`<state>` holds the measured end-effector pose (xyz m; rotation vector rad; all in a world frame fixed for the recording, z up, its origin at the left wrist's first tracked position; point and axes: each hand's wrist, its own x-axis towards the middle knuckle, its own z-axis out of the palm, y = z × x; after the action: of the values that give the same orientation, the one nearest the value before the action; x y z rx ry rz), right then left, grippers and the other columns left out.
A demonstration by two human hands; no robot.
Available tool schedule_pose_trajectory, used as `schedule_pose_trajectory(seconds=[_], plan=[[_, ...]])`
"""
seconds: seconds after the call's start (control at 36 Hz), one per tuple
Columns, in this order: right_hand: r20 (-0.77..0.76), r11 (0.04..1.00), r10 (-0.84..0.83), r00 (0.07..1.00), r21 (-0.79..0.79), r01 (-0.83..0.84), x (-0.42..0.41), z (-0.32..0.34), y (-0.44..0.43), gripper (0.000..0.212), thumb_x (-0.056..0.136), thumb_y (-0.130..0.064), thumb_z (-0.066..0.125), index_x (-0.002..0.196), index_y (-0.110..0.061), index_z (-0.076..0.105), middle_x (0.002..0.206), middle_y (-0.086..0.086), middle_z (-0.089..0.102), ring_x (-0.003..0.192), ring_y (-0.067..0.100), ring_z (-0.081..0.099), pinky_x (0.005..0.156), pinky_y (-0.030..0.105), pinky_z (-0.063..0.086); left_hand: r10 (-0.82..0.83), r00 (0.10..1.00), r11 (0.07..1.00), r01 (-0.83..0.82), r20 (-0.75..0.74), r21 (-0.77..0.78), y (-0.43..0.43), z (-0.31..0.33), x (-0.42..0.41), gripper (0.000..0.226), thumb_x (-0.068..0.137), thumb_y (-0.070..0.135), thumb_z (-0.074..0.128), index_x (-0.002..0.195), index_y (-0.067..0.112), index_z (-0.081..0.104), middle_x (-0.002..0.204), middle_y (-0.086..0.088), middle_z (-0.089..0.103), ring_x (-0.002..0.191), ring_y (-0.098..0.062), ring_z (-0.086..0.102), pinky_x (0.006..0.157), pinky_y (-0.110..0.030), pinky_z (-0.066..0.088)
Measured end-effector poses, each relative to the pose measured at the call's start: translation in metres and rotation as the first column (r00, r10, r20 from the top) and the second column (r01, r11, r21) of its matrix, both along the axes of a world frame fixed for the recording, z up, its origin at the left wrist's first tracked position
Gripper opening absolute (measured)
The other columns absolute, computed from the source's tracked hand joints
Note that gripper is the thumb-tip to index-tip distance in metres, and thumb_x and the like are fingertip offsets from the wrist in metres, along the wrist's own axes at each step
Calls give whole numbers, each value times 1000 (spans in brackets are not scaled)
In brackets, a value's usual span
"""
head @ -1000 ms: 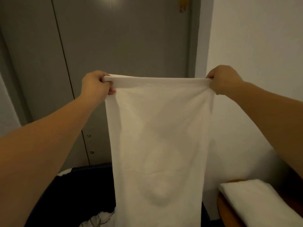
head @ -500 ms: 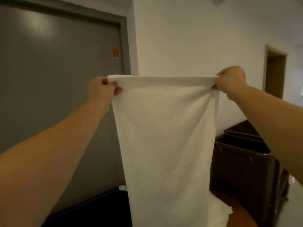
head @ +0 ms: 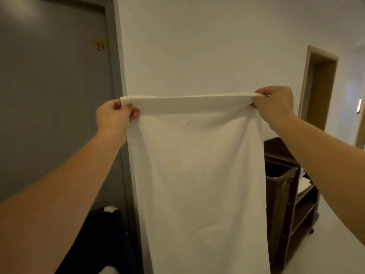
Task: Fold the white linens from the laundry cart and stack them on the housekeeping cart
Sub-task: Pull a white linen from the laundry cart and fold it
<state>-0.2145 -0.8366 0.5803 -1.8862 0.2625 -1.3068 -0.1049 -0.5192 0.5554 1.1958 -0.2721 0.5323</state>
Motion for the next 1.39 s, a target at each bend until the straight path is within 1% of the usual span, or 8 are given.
schedule_pose_trajectory(seconds=[0.36,0.67,0.78,0.92,1.03,1.22,1.31,1.39], plan=[[-151,997,73,986,-2,-74,33,-40,-86,24,82,3,54,83,-13,73,96,18,70,87,30,64,82,45,55,74,997,994,-72,-20,86,-77,-34,-2,21,88,-6,62,83,14,65,80,0,66,63,-4,66,67,-17,55],[-155,996,84,984,16,-83,120,-44,-133,26,82,5,53,75,-17,67,98,20,69,93,34,63,87,48,54,103,995,989,-101,-12,107,-119,-40,82,16,86,-2,66,89,13,68,88,-3,69,72,-9,70,75,-23,57],[-128,997,81,989,12,-80,152,-43,-152,24,81,4,52,78,-10,71,98,25,67,94,38,63,86,53,54,107,994,988,-109,21,111,-136,-37,108,18,86,-3,65,87,14,68,87,-1,70,76,-10,70,78,-25,57],[-109,996,89,990,-11,-91,187,-50,-175,21,79,3,50,83,0,71,97,29,66,94,42,62,78,44,55,146,989,979,-149,34,139,-154,-42,137,18,85,-2,65,84,15,68,88,-4,70,80,-15,69,80,-29,58],[-118,992,122,986,-24,-126,212,-58,-195,23,81,2,51,85,-4,73,98,25,68,91,35,64,85,50,55,182,983,971,-183,20,153,-170,-50,152,22,84,-6,63,82,16,68,86,-3,69,79,-15,69,80,-30,58],[-157,973,211,965,-64,-223,256,-74,-238,26,79,3,48,86,-1,72,95,27,67,91,39,63,80,49,55,274,962,949,-270,1,160,-211,-64,161,23,85,-7,61,84,15,67,88,-3,68,83,-17,69,80,-29,58],[-182,956,275,944,-50,-288,277,-83,-259,24,77,3,47,82,0,71,93,30,65,87,43,62,68,35,51,321,947,936,-317,-5,157,-229,-71,163,19,86,-7,61,88,12,66,89,-5,68,81,-15,69,80,-27,58],[-213,934,333,918,-61,-353,292,-92,-274,24,76,4,48,81,-1,71,90,29,66,72,33,59,63,29,41,376,926,918,-368,-33,146,-243,-80,169,18,86,-5,63,89,13,67,89,-4,69,79,-13,70,80,-27,58]])
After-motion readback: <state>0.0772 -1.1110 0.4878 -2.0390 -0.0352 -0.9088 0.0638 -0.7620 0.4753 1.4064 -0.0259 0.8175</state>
